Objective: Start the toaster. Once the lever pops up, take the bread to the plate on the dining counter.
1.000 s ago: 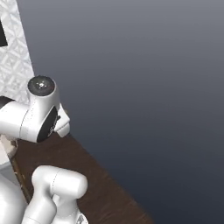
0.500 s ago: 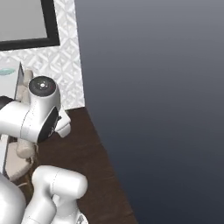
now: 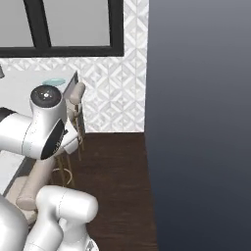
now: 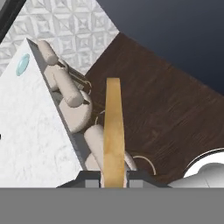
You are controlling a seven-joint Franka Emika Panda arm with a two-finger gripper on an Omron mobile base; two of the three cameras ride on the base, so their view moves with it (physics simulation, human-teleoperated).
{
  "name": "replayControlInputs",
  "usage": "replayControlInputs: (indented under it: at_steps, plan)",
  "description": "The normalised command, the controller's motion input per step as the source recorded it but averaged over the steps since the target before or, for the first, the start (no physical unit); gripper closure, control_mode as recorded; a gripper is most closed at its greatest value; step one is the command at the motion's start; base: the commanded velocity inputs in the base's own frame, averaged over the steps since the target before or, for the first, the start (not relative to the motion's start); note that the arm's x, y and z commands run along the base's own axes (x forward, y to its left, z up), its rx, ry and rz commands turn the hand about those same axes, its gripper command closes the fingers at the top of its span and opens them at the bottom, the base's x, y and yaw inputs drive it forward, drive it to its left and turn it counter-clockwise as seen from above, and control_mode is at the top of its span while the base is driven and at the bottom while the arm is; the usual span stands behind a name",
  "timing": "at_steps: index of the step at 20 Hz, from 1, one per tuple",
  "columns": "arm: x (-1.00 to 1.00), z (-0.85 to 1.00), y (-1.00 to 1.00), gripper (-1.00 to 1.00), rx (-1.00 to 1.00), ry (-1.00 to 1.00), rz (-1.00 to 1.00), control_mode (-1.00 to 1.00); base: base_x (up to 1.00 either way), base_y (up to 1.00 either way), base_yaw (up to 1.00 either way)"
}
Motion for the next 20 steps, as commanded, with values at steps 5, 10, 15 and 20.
replayControlInputs:
  at_steps: [5,10,15,20]
  plan:
    - [0.0,0.0,0.0,1.0,0.0,0.0,0.0,1.0,0.76,-0.42,0.52]
    - [0.0,0.0,0.0,1.0,0.0,0.0,0.0,1.0,0.81,-0.22,0.38]
    - [0.0,0.0,0.0,1.0,0.0,0.0,0.0,1.0,0.73,-0.52,0.32]
    - [0.0,0.0,0.0,1.0,0.0,0.0,0.0,1.0,0.66,-0.57,0.23]
